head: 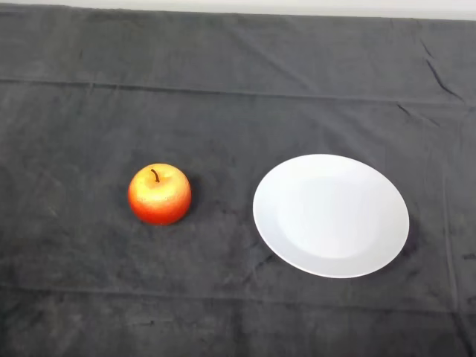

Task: Move the apple to the plate

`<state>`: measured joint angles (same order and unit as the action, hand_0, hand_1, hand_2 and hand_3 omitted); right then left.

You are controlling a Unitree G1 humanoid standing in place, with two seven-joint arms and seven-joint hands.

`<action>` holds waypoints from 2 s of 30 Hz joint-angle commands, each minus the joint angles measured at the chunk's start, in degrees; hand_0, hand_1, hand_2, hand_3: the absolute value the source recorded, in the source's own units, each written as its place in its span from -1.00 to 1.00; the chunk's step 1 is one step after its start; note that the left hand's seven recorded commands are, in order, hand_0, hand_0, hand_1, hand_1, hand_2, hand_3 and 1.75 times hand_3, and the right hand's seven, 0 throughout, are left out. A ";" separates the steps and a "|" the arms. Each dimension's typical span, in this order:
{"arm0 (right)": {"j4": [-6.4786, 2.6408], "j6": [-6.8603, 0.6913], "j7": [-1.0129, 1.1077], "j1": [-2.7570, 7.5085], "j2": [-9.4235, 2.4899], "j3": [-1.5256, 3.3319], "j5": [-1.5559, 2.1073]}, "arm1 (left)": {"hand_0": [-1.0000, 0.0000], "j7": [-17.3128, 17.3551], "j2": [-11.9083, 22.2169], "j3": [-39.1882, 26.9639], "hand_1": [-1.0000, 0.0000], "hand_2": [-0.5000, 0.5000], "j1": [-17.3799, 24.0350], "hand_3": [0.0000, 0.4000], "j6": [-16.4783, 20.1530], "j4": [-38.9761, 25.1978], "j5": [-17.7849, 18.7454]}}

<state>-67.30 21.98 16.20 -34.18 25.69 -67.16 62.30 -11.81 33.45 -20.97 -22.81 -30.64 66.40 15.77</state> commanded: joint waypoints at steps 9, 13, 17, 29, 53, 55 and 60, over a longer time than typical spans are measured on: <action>1.01 0.34 0.10 0.12 0.50 -0.34 0.75 | 1.00 0.81 1.94 -0.43 1.00 0.00 -5.87 -1.00 -0.09 2.23 -2.20; 1.00 0.34 0.11 0.11 0.50 -0.34 0.76 | 1.00 0.86 1.68 0.49 1.00 0.00 -6.99 -1.00 -1.13 1.97 -3.47; 0.99 0.34 0.11 0.11 0.50 -0.34 0.76 | 1.00 1.10 1.07 1.58 1.00 0.00 -7.69 -1.00 -2.65 1.67 -4.86; 1.00 0.34 0.11 0.11 0.50 -0.34 0.76 | 1.00 0.49 -2.70 7.73 1.00 0.00 -10.94 -1.00 -5.27 -0.88 -11.48; 1.41 0.24 -0.14 0.23 0.33 -0.21 0.66 | 1.00 1.54 -13.56 20.95 1.00 0.00 -8.05 -1.00 -1.29 -22.06 -20.37; 1.47 0.22 -0.17 0.25 0.30 -0.18 0.65 | 1.00 1.68 -14.29 21.91 1.00 0.00 -7.87 -1.00 -1.70 -22.20 -20.64; 1.59 0.19 -0.26 0.29 0.26 -0.14 0.61 | 1.00 2.14 -15.87 24.23 1.00 0.00 -8.50 -1.00 -3.12 -19.65 -20.96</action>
<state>-67.30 21.96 16.19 -34.17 25.69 -67.14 62.29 -10.17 17.39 2.39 -32.38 -32.79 45.69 -4.19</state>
